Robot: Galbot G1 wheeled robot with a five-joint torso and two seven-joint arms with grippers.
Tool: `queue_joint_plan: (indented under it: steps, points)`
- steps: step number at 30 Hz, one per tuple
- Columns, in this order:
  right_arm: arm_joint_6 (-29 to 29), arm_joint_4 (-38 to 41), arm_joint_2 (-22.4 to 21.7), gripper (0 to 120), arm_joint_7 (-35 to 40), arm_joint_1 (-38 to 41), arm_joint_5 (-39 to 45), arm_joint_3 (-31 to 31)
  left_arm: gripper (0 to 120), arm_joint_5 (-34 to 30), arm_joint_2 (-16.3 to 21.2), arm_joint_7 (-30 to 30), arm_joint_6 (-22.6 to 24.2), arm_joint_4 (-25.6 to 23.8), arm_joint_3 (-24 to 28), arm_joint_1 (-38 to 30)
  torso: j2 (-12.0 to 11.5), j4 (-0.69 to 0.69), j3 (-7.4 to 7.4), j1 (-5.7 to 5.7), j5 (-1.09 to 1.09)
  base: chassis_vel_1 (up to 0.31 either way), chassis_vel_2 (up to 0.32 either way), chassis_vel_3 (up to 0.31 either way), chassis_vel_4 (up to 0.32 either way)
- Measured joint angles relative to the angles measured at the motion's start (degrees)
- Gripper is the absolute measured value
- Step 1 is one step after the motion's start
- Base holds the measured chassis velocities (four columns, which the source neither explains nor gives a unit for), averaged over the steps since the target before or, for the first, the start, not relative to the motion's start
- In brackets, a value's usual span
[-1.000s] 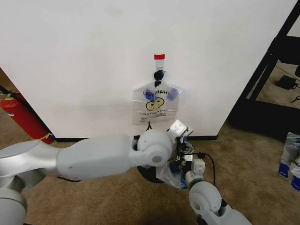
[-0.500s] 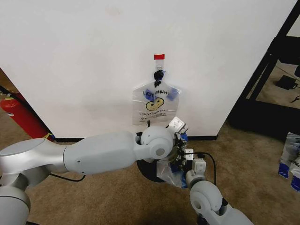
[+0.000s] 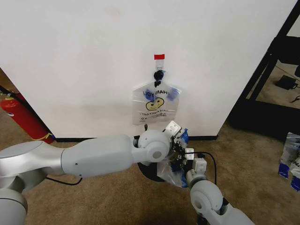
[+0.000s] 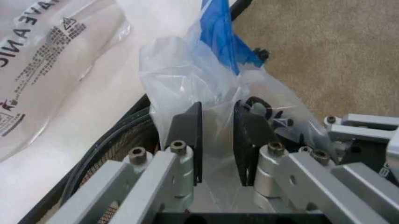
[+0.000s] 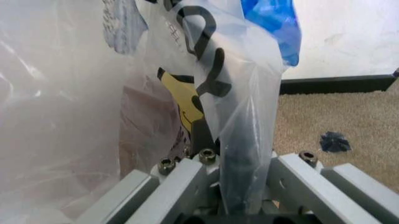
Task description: Pick up the garbage bag from the wall and place it over the trash bin.
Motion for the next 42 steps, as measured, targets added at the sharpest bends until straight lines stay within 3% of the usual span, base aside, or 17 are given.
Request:
queue_joint_plan:
  steps: [10,23,31,42]
  points:
    - [0.2,-0.3,0.1,0,0.0,0.1,0.0,-0.1,16,0.5,1.2,0.3,0.0,-0.2,-1.5,0.8,0.0,0.0,0.0,0.0,0.0,0.0,0.0,0.0,0.0]
    - [1.5,-0.2,0.2,0,-1.2,-0.3,-0.3,-0.5,17,3.1,7.1,2.6,0.0,2.4,-5.3,1.6,0.0,0.0,0.0,0.0,-0.01,0.0,0.0,0.0,0.0]
    - [1.9,-0.4,0.7,0,-1.4,0.4,-0.2,-0.7,17,3.2,11.1,3.2,0.0,1.3,-7.6,2.6,0.0,0.01,0.0,-0.01,0.0,0.0,0.0,0.0,0.0]
    - [5.5,-1.2,1.1,0,-3.8,-0.7,-0.1,-0.7,16,2.9,14.0,4.6,0.0,1.1,-9.8,2.7,0.0,0.0,0.0,-0.01,0.0,0.0,0.0,0.0,0.0]
